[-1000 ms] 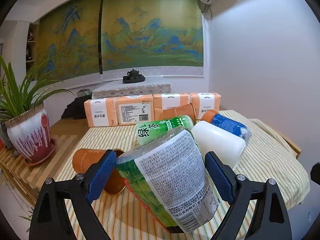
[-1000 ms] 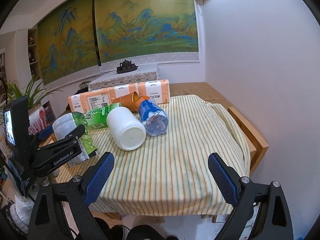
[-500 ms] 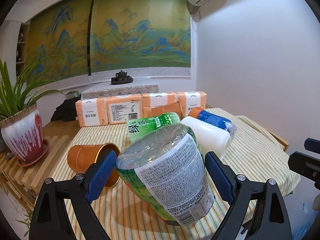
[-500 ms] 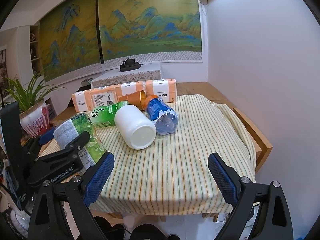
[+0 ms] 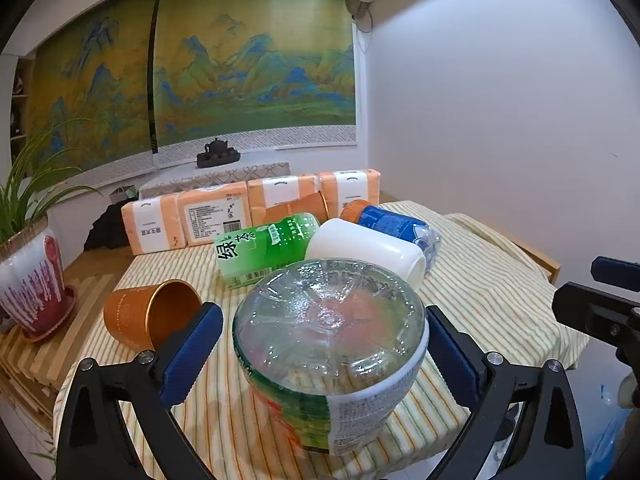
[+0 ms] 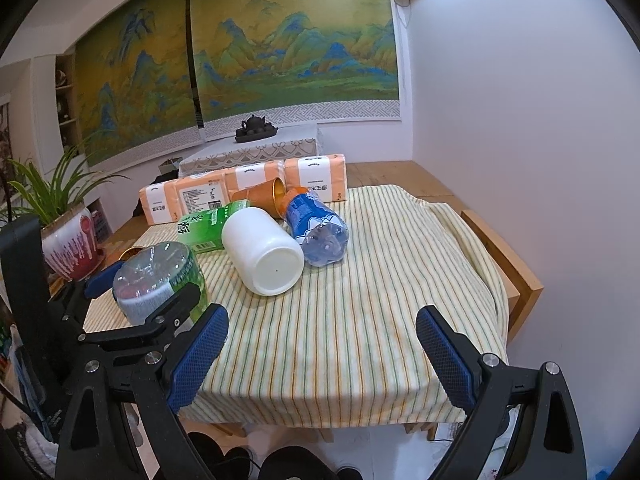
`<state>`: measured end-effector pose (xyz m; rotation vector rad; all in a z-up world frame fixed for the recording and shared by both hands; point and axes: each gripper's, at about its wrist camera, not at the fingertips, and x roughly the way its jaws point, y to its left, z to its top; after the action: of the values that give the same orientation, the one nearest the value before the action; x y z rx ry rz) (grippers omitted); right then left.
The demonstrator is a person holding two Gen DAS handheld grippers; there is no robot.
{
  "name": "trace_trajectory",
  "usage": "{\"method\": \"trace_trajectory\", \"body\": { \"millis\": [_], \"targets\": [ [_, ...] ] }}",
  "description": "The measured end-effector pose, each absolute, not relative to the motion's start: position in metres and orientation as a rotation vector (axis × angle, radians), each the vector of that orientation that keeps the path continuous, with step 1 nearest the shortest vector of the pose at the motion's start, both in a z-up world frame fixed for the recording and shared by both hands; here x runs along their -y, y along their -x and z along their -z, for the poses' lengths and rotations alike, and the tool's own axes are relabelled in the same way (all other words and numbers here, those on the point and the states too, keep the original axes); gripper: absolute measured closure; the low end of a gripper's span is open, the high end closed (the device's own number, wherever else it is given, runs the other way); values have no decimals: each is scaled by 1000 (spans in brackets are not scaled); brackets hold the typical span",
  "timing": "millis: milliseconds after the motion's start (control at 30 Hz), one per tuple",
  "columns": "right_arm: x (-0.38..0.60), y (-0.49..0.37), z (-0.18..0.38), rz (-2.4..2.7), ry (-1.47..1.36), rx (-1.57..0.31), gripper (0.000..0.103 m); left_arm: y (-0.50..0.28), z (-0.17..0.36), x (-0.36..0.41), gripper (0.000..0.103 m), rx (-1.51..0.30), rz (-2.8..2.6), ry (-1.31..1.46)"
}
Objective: Flip cup upside down
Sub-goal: 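Lower the clear cup onto the cloth standing on its end and open the left tool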
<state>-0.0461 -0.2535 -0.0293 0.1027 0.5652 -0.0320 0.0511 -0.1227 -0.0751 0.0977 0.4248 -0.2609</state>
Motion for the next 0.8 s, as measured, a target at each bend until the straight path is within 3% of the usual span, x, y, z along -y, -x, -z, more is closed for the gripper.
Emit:
{"method": "trace_trajectory", "body": {
  "millis": [800],
  "targets": [
    [258,61,23,36,-131,-547,10,-12,54,93,1,-421,281,-7]
  ]
}}
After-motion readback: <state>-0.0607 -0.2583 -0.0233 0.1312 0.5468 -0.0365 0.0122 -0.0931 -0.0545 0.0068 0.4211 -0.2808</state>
